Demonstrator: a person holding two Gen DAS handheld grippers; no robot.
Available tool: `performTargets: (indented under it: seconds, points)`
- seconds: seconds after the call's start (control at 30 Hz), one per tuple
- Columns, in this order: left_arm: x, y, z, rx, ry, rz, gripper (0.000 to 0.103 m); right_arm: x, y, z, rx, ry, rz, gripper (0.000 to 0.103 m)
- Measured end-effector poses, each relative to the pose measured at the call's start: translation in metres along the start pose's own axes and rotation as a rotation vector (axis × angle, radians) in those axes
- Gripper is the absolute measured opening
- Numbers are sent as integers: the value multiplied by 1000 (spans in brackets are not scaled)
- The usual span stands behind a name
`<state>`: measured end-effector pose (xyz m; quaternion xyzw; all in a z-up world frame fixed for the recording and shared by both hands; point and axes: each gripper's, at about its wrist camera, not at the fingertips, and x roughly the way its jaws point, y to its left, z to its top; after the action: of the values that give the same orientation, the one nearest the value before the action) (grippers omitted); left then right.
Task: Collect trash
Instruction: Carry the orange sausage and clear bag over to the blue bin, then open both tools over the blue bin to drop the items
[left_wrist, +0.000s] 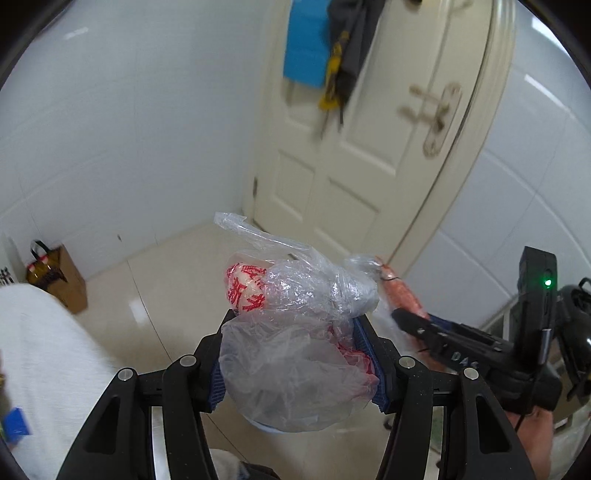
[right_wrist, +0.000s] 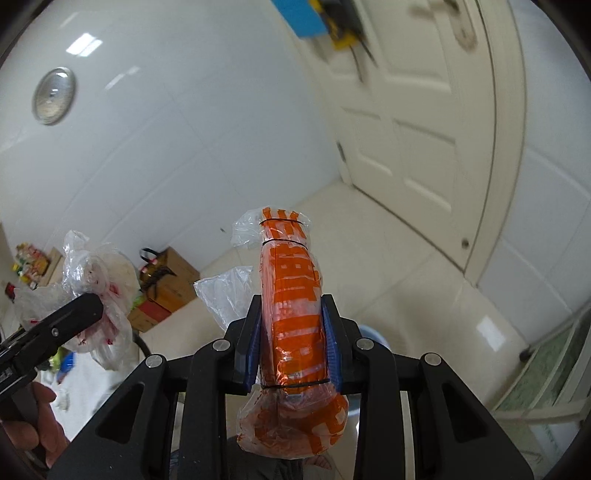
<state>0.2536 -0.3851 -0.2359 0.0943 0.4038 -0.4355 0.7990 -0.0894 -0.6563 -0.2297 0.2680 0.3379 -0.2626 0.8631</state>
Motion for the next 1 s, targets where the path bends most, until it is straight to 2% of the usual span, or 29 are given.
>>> performTargets:
  seconds: [0.37,0.53,0.73,0.8,0.83,0.87,0.9,0.93,0.97,1.0]
  points:
    - [123,7,23,-28,232,16,55,84,-42,-23,98,143,-36,30]
    - [173,11,38,-27,309,35,56,104,-53,-28,128,179,-37,30]
    - [228,-2,61,-18,379,48,59,128,-63,-33,158,229,-37,32]
    - [241,-7,61,-4,414,68,67,132,-66,-35,171,237,-33,32]
    - [247,-9,63,1,419,84,76,135,-68,-35,180,245,-33,33]
    - [251,-10,65,7,415,101,90,136,-70,-36,188,249,-38,40]
    - [253,-11,67,10,409,119,96,136,-72,-36,195,250,-39,47]
    - [255,-11,70,8,399,139,102,136,-73,-36,201,250,-39,49]
    - [254,-11,71,8,394,147,102,134,-74,-36,204,248,-42,50]
    - [255,-11,72,7,396,156,102,132,-74,-37,205,246,-45,56]
